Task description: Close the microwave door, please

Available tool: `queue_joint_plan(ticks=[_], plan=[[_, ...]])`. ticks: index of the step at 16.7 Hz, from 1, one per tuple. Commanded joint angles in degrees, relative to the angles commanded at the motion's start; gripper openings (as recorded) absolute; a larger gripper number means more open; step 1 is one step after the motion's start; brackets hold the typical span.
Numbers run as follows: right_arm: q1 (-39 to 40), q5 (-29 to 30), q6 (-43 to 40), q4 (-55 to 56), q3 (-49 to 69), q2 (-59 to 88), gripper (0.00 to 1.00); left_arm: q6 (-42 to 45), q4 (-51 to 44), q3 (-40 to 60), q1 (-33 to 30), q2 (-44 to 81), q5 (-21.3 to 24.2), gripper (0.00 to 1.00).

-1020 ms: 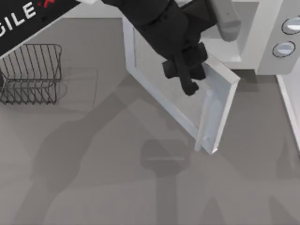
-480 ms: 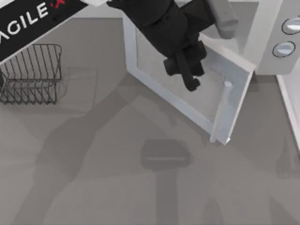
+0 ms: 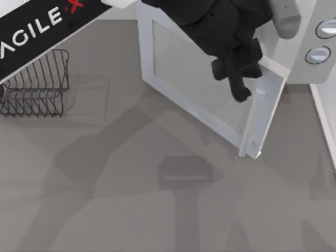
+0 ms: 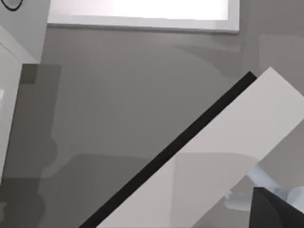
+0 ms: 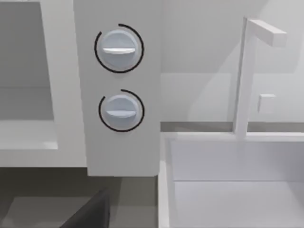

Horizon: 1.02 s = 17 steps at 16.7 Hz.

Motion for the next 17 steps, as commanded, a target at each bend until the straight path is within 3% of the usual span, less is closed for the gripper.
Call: queue_joint_plan(ticks=[9, 17], plan=[[0.00, 0.00, 0.00, 0.00, 0.00, 0.00, 1.00, -3.38, -4.33, 1.19, 2.54, 3.47, -2.84, 0.00], [0.00, 0.00, 0.00, 0.00, 0.00, 0.00, 1.00, -2.59, -3.66, 1.36, -1.26, 6.70, -6.04, 0.00]])
